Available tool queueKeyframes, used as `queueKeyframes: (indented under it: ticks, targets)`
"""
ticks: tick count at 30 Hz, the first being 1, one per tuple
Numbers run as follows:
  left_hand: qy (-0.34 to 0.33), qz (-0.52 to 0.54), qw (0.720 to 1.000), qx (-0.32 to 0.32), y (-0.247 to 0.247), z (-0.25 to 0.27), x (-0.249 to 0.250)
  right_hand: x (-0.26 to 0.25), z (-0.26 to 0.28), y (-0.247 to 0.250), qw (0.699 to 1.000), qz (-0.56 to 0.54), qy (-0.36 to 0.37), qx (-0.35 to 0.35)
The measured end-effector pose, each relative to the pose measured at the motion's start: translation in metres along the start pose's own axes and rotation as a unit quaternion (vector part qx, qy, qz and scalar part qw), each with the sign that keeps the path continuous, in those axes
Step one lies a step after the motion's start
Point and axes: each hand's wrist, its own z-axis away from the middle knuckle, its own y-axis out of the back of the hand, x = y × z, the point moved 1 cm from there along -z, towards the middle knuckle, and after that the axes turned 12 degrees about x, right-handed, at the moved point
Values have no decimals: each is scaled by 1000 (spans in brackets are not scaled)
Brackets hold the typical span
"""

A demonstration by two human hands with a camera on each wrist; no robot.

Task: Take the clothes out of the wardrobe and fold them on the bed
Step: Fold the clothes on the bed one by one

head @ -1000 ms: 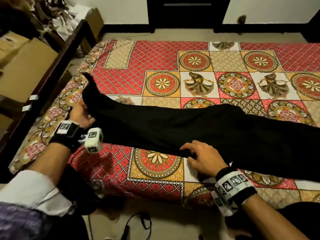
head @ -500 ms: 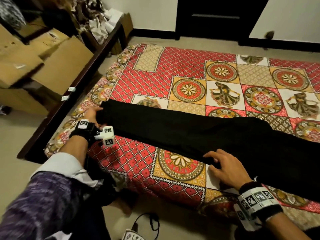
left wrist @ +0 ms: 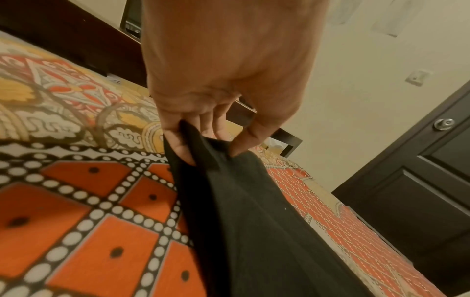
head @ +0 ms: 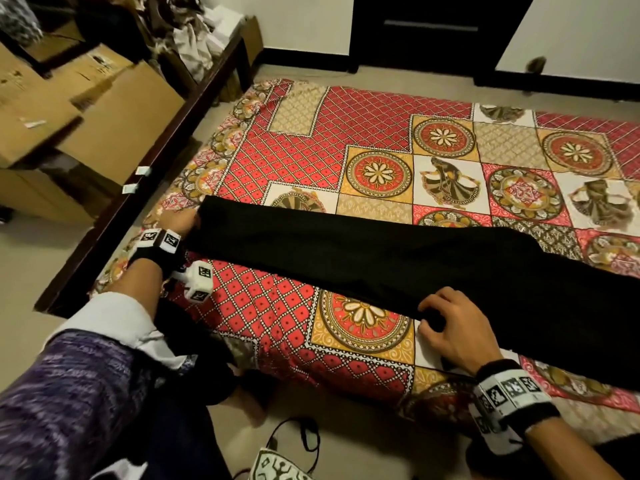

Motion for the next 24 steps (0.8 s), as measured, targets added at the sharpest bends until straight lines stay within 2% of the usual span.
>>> queueKeyframes:
  ticks: [3,5,9,14,18,21,24]
  targets:
    - [37,24,999,-27,-9,-3,13,-3,1,-3,1000,-2,-6,2]
    - [18,13,999,-30,-16,-1,18,-3,3,-3,1000,-1,-13,1]
    - [-88,-74,993,-5,-21,-8,25,-3,5,-2,1000,-5,-16,-7]
    - [-179,-82,977,80,-11,-10,24,-4,4,0,1000,4,-10,-19]
    - [-173,-122,970,119,-6,-11,17,-7,3,-1,1000,18,12,-23]
    - [-164,-175,967,81,-7,-14,11,-5,3,0,1000,12,-3,-17]
    - [-138,-170,974,48,-8,-18,7,-5,3,1,1000,-2,-1,-12]
